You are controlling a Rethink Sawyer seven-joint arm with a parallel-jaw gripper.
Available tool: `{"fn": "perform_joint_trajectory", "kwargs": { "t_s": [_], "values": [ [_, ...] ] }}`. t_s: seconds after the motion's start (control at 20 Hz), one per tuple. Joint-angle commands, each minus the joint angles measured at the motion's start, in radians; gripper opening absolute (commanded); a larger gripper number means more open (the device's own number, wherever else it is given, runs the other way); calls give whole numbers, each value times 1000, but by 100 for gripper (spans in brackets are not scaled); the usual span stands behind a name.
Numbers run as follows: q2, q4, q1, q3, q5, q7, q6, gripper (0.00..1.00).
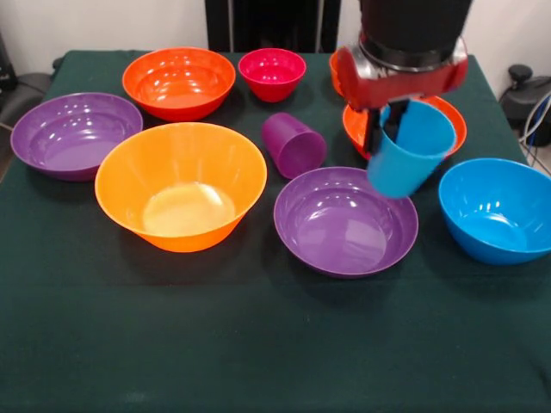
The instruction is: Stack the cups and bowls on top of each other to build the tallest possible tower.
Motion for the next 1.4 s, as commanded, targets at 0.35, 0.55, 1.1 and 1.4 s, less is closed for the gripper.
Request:
{"fn": "perform_joint_trajectory", "kwargs": {
  "t_s": [0.35, 0.55, 1.1, 1.4],
  "values": [
    [303, -635, 55, 201, -103, -280, 329, 0],
    [343, -715, 46, 257, -131, -321, 379, 0],
    [434, -873, 5, 537, -394, -433, 476, 0],
    [459, -899, -43, 738, -589, -542, 508, 0]
  ]
}}
